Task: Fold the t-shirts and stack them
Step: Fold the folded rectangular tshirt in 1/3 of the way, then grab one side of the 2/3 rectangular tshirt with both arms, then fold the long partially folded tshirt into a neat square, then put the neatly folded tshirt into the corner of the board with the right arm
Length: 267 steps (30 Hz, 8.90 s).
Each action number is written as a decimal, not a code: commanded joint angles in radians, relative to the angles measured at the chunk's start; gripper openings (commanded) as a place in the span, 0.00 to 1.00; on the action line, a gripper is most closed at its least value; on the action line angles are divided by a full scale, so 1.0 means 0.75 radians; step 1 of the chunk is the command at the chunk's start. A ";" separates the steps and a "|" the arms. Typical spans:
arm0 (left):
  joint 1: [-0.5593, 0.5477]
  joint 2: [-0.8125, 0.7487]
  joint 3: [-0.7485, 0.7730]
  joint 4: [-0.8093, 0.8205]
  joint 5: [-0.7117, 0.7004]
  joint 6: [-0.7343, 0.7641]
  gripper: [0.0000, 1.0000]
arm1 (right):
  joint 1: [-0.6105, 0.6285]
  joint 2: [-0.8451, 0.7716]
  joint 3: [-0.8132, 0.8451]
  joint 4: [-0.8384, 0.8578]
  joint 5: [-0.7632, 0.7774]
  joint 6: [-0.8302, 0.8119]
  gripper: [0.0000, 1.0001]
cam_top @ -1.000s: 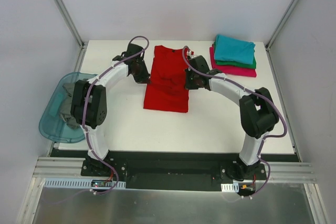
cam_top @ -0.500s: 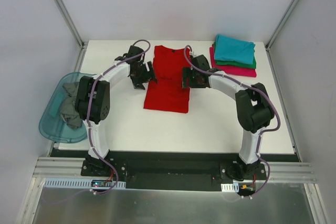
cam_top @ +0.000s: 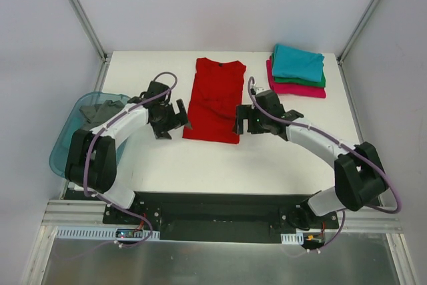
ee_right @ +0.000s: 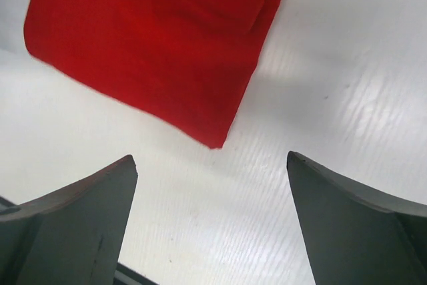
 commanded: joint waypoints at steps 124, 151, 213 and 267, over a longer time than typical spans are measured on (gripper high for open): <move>-0.005 -0.923 -0.192 -0.088 -0.069 -0.237 0.00 | 0.427 -0.568 -0.260 0.008 -0.687 -0.033 0.00; -0.203 0.283 0.450 0.115 -0.044 -0.096 0.00 | 0.000 -0.421 -0.421 0.094 -0.509 0.047 0.03; -0.414 0.301 0.221 -0.043 -0.122 -0.139 0.99 | -0.178 -0.009 -0.162 -0.096 -0.269 -0.258 0.96; -0.461 -0.843 -0.591 -0.051 -0.731 -0.184 0.99 | 0.433 0.559 0.110 -0.198 0.314 0.077 0.45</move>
